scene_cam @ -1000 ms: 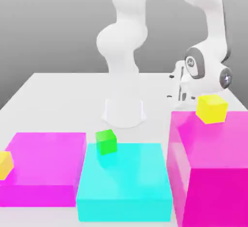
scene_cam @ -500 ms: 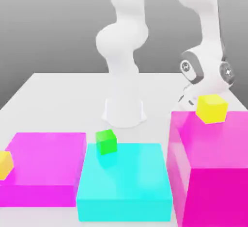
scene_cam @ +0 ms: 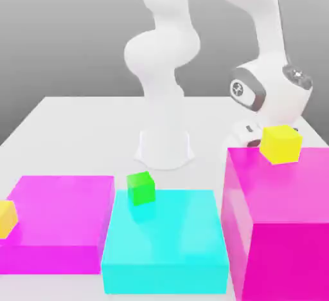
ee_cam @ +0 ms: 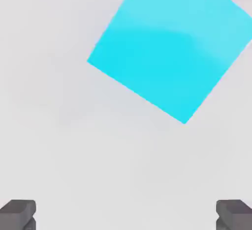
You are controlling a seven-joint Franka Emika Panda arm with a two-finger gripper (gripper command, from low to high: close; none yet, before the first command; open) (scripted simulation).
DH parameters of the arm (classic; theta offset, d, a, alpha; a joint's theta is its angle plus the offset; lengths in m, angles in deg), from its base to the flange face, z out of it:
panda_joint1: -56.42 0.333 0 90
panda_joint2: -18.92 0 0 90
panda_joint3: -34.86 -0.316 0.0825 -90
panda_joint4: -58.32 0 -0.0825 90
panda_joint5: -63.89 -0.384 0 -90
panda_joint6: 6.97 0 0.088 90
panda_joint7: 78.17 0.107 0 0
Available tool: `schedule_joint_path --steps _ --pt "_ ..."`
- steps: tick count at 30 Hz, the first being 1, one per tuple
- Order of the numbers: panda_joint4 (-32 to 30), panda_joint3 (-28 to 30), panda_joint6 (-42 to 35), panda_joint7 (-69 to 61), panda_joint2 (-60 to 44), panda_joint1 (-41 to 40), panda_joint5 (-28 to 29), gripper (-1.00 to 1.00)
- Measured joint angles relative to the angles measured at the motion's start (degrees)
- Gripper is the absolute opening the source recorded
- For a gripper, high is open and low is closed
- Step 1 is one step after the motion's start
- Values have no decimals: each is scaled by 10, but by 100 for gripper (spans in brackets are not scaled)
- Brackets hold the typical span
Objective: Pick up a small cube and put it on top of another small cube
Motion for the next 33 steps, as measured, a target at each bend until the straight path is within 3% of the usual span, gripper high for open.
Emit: schedule_joint_path --steps 11,19,20,27,33 --pt "-22 -1 119 262 34 -68 87 0" --pt "-2 -6 247 272 -112 -66 78 0" --pt "1 -6 261 273 -129 -66 78 -100" --pt "2 -7 264 274 -132 -66 80 -100" --pt "-18 -7 174 277 -22 -68 84 -100"
